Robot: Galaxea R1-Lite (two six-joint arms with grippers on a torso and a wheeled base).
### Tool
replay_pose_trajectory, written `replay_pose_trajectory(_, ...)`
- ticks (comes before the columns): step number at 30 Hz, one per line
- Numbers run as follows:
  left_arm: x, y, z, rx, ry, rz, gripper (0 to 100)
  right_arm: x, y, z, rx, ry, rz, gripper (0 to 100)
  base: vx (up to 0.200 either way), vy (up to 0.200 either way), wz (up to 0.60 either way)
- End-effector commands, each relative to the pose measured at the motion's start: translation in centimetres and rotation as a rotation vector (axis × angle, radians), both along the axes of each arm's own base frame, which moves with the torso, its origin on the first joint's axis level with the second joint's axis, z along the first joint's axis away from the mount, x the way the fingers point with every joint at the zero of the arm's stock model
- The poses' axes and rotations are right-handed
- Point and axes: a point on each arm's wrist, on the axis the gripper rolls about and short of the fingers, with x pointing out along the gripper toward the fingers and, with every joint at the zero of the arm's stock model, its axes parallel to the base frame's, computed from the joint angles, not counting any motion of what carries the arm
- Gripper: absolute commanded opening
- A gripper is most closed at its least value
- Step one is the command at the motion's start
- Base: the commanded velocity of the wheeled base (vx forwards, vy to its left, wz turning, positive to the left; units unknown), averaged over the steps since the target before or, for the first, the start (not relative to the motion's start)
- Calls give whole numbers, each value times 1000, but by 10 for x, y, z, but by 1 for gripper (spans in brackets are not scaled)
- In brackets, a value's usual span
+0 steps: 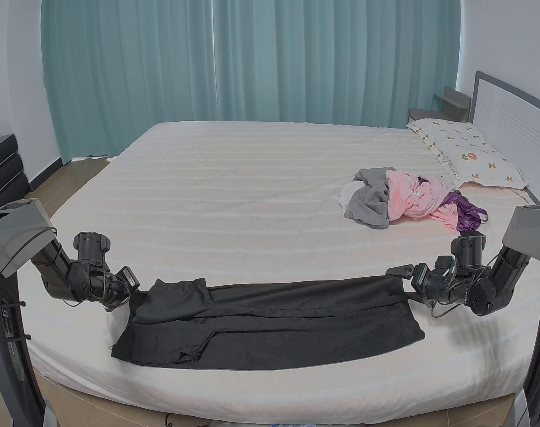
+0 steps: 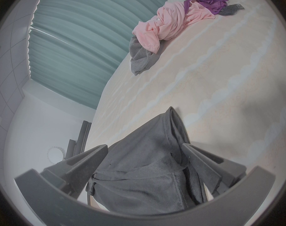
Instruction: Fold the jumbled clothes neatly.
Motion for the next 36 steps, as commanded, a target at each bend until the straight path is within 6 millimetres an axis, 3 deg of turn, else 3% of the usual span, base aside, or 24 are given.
replay_pose_trajectory(1, -1, 9, 5, -19, -13, 47, 0, 10, 4, -5, -2, -4, 5, 100, 0, 0, 0)
replay_pose_trajectory(14, 0, 9, 5, -30, -51, 47, 0, 46, 13, -24, -65, -14, -67, 100, 0, 0, 0)
replay_pose_trajectory(21, 1, 9, 2, -32, -45, 48, 0, 53, 7, -20, -102, -40, -127, 100, 0, 0, 0)
replay_pose_trajectory(27, 0, 8, 2, -33, -43, 47, 0, 53, 9, -29, -108, -20, -123, 100, 0, 0, 0)
replay_pose_trajectory(28, 0, 8, 2, -33, -43, 47, 0, 52, 10, -30, -109, -17, -120, 0, 0, 0, 0)
replay_pose_trajectory(36, 1, 9, 2, -34, -47, 46, 0, 53, 6, -29, -105, -12, -132, 0, 0, 0, 0)
